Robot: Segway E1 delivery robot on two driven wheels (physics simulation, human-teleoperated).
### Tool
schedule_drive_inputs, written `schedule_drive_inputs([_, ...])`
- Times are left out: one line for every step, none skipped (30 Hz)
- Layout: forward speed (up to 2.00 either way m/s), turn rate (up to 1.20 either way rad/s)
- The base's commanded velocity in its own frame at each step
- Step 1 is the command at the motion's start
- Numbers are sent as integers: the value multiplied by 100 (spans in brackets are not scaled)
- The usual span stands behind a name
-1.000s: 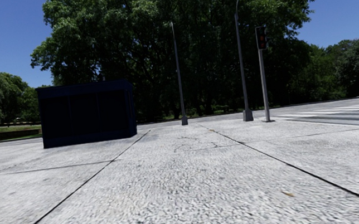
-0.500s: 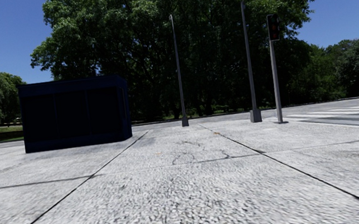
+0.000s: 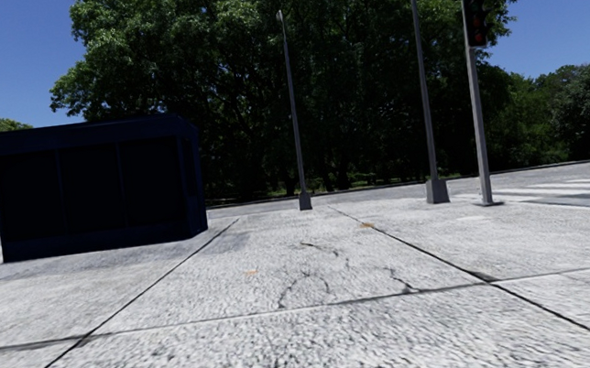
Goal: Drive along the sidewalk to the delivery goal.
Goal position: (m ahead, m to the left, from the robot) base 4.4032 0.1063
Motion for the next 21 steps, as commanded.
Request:
schedule_drive_inputs([200, 0])
schedule_drive_inputs([200, 0])
schedule_drive_inputs([200, 0])
schedule_drive_inputs([200, 0])
schedule_drive_inputs([200, 0])
schedule_drive_inputs([200, 0])
schedule_drive_inputs([200, 0])
schedule_drive_inputs([200, 0])
schedule_drive_inputs([200, 0])
schedule_drive_inputs([200, 0])
schedule_drive_inputs([200, 0])
schedule_drive_inputs([200, 0])
schedule_drive_inputs([200, 0])
schedule_drive_inputs([200, 0])
schedule_drive_inputs([200, 0])
schedule_drive_inputs([200, 0])
schedule_drive_inputs([200, 0])
schedule_drive_inputs([200, 0])
schedule_drive_inputs([200, 0])
schedule_drive_inputs([200, 0])
schedule_drive_inputs([200, 0])
